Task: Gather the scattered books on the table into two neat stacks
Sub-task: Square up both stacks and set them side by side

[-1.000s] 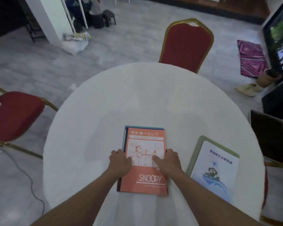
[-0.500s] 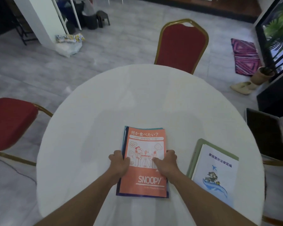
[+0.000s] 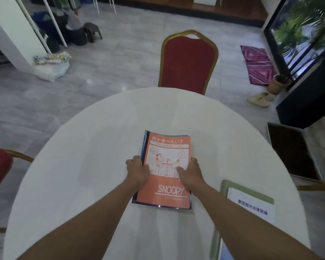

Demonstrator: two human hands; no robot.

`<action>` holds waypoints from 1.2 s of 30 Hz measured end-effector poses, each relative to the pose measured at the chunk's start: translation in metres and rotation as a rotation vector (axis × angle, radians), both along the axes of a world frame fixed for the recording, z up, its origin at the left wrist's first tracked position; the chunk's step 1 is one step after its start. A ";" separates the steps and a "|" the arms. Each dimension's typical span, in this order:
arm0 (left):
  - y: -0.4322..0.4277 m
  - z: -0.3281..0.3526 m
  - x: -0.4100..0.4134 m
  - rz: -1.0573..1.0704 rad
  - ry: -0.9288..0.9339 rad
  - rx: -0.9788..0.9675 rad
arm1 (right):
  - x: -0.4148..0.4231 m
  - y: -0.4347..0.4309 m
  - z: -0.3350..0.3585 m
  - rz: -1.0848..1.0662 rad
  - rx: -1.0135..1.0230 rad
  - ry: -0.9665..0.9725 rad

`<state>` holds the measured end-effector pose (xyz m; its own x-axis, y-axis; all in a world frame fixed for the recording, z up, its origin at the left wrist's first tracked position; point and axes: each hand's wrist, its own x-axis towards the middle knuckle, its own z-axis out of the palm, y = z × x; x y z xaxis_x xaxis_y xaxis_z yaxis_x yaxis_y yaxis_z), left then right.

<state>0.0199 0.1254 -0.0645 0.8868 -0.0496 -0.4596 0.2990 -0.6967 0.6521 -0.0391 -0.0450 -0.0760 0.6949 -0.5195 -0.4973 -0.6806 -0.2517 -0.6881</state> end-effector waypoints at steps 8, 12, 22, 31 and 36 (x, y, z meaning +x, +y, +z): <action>-0.008 -0.029 0.013 -0.117 -0.041 0.323 | 0.014 0.002 -0.017 0.045 -0.171 0.159; -0.007 -0.033 0.010 -0.149 -0.058 0.358 | 0.011 0.008 -0.018 0.046 -0.247 0.146; -0.015 0.005 0.002 -0.264 -0.139 0.380 | -0.005 -0.008 0.014 0.109 -0.275 0.134; -0.070 0.041 -0.067 -0.566 -0.175 0.343 | -0.106 -0.062 0.046 -0.002 -0.339 0.066; -0.111 0.040 -0.125 -0.704 -0.088 0.324 | -0.172 -0.096 0.045 -0.104 -0.355 0.134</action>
